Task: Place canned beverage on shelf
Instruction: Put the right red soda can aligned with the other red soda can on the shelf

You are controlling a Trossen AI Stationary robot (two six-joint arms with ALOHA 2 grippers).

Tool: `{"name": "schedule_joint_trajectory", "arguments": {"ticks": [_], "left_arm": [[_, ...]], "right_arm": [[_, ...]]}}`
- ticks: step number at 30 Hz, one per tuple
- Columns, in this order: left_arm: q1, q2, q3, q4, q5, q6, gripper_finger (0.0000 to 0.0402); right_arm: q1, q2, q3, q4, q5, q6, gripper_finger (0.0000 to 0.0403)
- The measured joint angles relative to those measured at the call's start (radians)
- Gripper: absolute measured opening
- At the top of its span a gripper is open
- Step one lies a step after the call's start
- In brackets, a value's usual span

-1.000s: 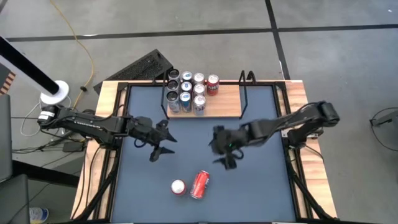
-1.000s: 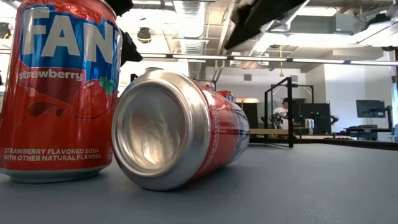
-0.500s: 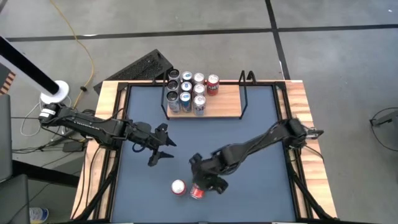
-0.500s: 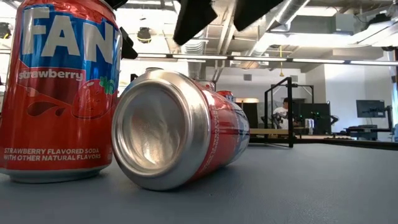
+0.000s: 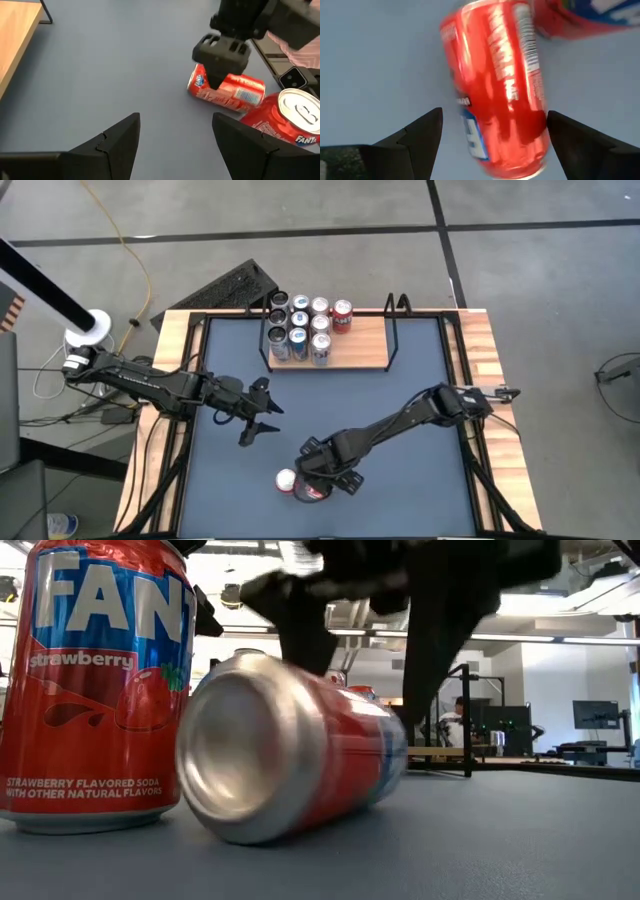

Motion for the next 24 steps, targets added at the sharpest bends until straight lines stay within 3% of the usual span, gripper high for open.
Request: {"name": "schedule_joint_trajectory", "arguments": {"ticks": [11,17,24], "left_arm": [[0.0,0.0,0.0,-0.001,-0.004,-0.014,0.0238],[0.0,0.0,0.0,-0.002,-0.004,-0.015,0.0238],[0.0,0.0,0.0,-0.002,-0.051,-0.031,0.0238]], "right_arm": [[-0.004,0.126,0.003,-0.042,0.089,0.06,0.033],[-0.006,0.107,0.0,-0.046,0.086,0.122,0.0297],[-0.002,0.053,-0.005,-0.08,0.134,0.204,0.0288]]}}
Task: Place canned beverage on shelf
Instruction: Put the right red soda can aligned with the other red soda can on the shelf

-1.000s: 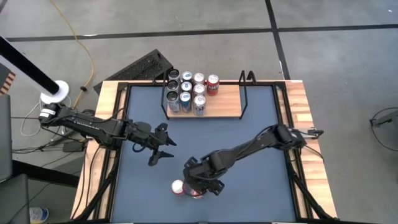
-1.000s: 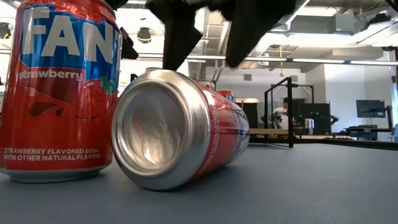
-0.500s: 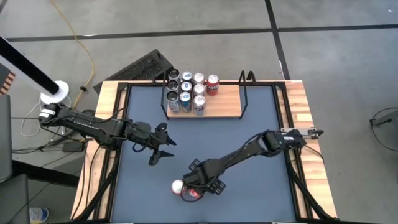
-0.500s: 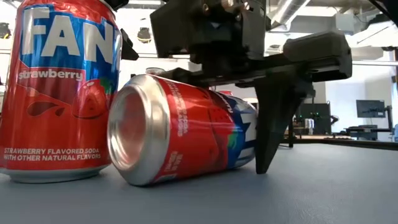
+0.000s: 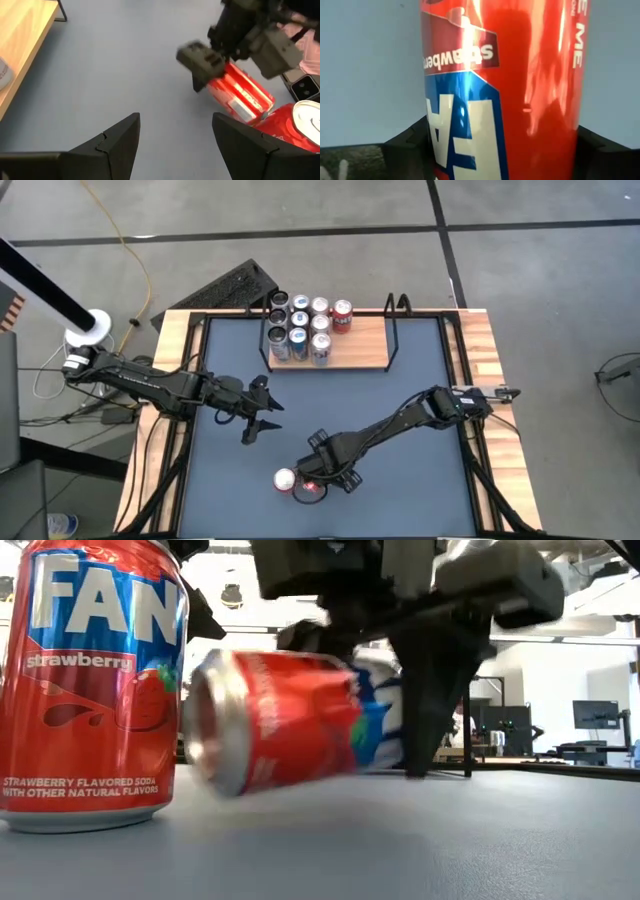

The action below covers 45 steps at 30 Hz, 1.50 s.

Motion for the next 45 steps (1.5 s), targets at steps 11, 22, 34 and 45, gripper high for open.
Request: {"name": "schedule_joint_trajectory", "arguments": {"ticks": [11,22,34,45], "left_arm": [[0.0,0.0,0.0,0.0,-0.003,0.007,0.0238],[0.0,0.0,0.0,-0.001,-0.006,0.008,0.0238],[0.0,0.0,0.0,0.0,-0.084,-0.006,0.0238],[0.0,0.0,0.0,0.003,-0.135,-0.007,0.0238]], "right_arm": [[-0.002,-0.021,-0.004,-0.479,0.352,0.136,0.0287],[0.019,-0.019,-0.012,-0.46,0.751,-0.229,0.0286],[-0.036,-0.019,-0.012,-0.457,1.069,-0.617,0.0286],[-0.056,0.02,-0.011,-0.43,0.997,-0.728,0.0286]]}}
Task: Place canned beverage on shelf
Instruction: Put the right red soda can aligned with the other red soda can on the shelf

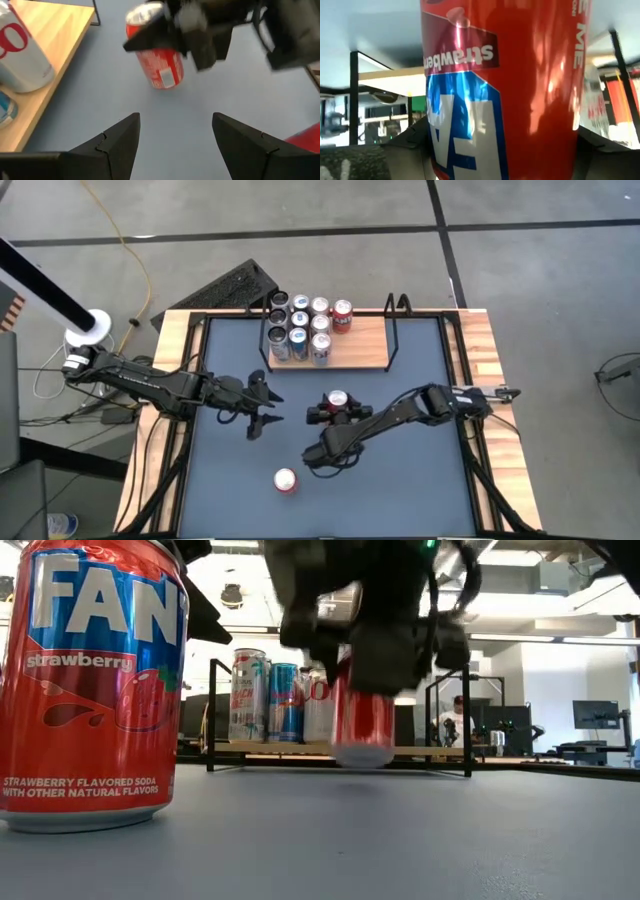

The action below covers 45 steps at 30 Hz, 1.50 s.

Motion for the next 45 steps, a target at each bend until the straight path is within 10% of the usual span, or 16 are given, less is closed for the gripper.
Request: {"name": "schedule_joint_trajectory", "arguments": {"ticks": [8,32,45], "left_arm": [[0.0,0.0,0.0,-0.001,-0.021,0.0,0.0238],[0.0,0.0,0.0,-0.003,-0.021,0.01,0.0238],[0.0,0.0,0.0,-0.002,-0.046,-0.002,0.0238]], "right_arm": [[-0.041,0.107,0.0,0.002,0.187,0.12,0.0286],[-0.028,0.138,0.001,0.008,0.155,0.453,0.0313],[-0.03,0.142,0.0,0.035,0.148,0.21,0.0311]]}}
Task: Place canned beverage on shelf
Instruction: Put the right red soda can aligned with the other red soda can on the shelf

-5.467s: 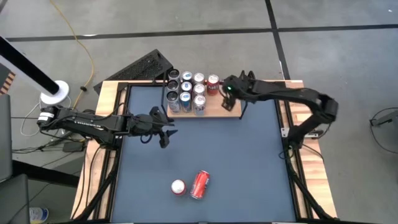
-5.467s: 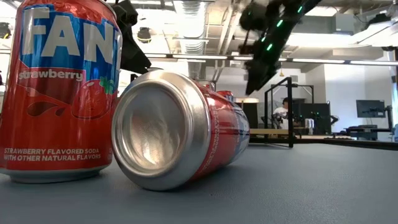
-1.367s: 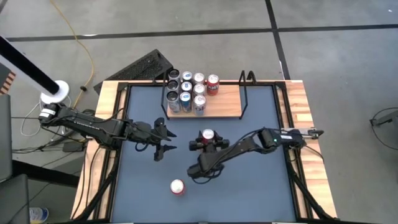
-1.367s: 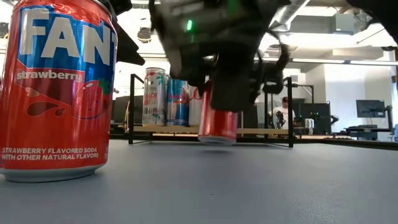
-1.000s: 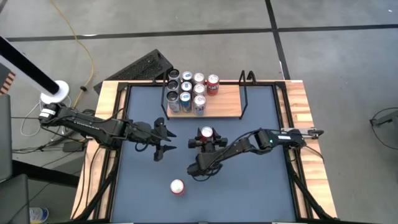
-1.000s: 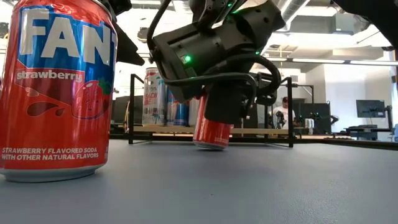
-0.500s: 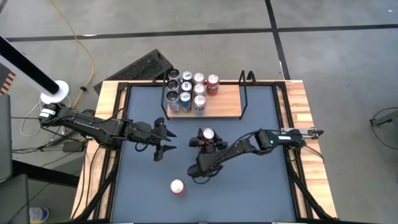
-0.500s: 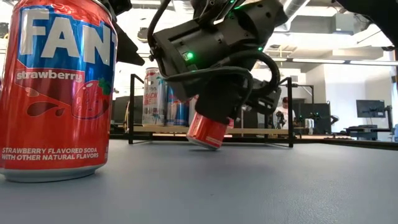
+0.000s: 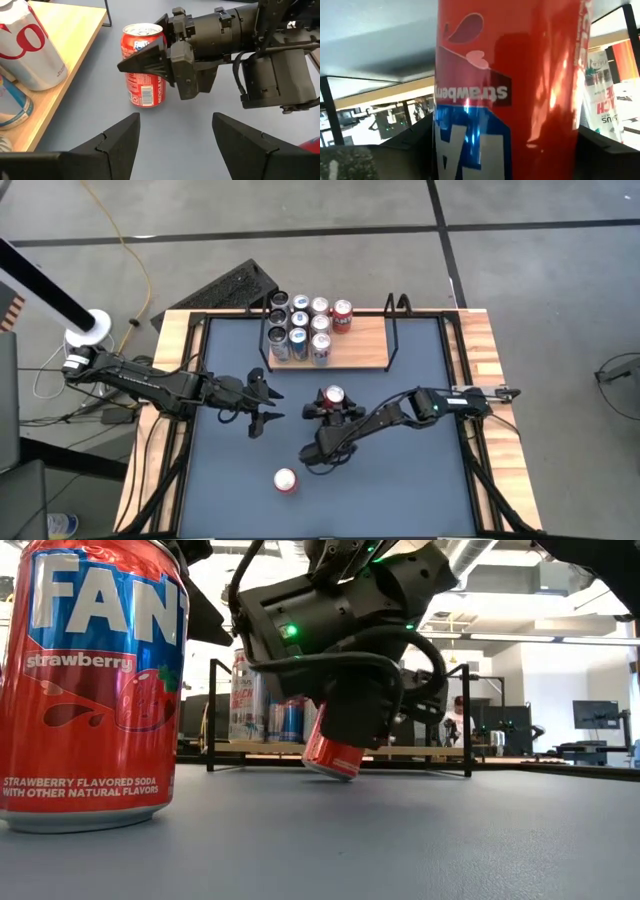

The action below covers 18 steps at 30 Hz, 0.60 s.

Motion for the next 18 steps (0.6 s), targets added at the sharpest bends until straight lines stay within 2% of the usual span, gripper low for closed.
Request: {"name": "schedule_joint_trajectory", "arguments": {"ticks": [10,14,18], "left_arm": [[0.0,0.0,0.0,0.0,0.0,-0.002,0.0238],[0.0,0.0,0.0,0.0,0.015,0.01,0.0238],[0.0,0.0,0.0,0.0,0.025,0.014,0.0238]], "right_arm": [[-0.003,0.0,0.0,0.036,0.007,0.128,0.0314],[0.0,0.0,0.023,-0.005,0.007,0.209,0.0334],[-0.001,-0.001,0.055,-0.009,0.007,0.217,0.036]]}}
